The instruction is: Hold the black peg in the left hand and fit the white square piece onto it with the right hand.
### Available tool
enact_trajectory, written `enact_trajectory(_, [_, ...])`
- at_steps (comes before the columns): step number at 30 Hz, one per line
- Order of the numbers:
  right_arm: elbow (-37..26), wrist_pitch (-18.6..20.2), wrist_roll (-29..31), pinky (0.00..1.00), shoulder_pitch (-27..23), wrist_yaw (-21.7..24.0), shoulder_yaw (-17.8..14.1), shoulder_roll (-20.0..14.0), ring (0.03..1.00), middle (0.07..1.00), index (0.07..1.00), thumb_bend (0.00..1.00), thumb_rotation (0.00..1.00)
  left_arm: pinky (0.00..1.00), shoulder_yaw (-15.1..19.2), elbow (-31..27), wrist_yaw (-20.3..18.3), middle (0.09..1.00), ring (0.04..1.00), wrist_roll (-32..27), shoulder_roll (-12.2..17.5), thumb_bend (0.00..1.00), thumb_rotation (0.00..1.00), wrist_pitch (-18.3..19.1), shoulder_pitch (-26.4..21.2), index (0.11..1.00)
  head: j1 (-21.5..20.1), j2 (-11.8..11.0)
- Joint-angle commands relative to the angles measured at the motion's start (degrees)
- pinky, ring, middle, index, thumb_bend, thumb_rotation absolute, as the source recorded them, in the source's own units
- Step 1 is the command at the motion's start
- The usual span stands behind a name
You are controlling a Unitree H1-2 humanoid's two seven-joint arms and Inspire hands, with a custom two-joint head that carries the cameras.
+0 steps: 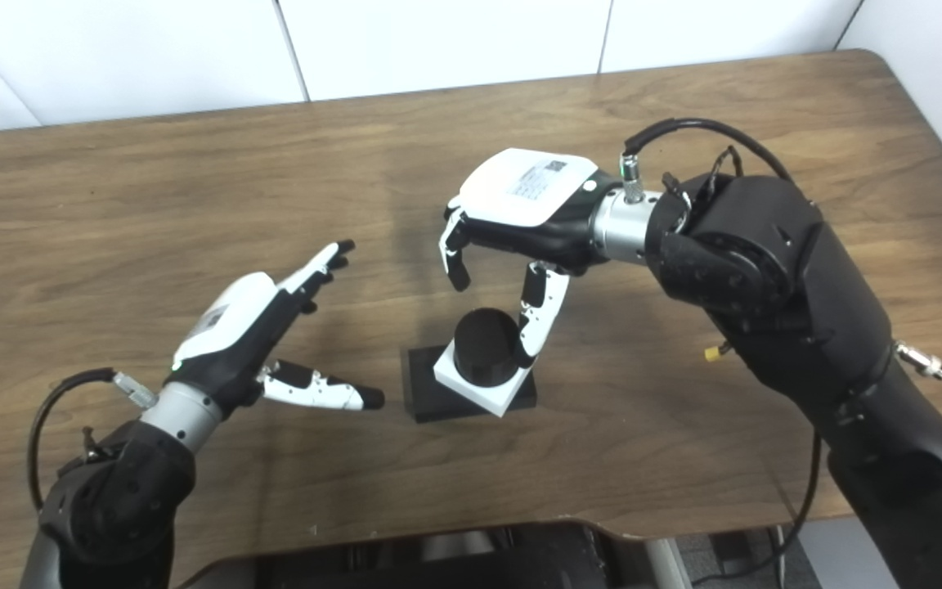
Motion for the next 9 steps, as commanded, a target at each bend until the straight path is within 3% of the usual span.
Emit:
enact_trajectory(1, [-0.73,0.55,0.00,0.83,-1.55,-1.81,-1.46,-0.10,0.890,0.773,0.614,1.00,0.35,0.78,1.17,-1.87,2.94,0.943,0.921,-1.09,0.72,1.00,0.36,-0.87,-0.27,1.000,-0.09,0.05])
enact_trajectory(5, [-0.32,3.56,3.44,0.82,-0.71,-2.13,-3.95,-0.07,0.885,0.781,0.667,1.00,0.37,0.77,4.68,-1.83,7.25,0.929,0.915,-5.76,1.33,1.00,0.39,-2.23,2.49,1.000,0.12,-0.87])
enact_trajectory(9, [-0.54,11.58,9.68,0.81,0.05,-0.62,-7.61,-0.51,0.913,0.821,0.741,1.00,0.37,0.77,8.59,-1.41,10.45,0.930,0.909,-11.43,2.66,1.00,0.51,-3.29,4.90,1.000,-0.03,-1.85])
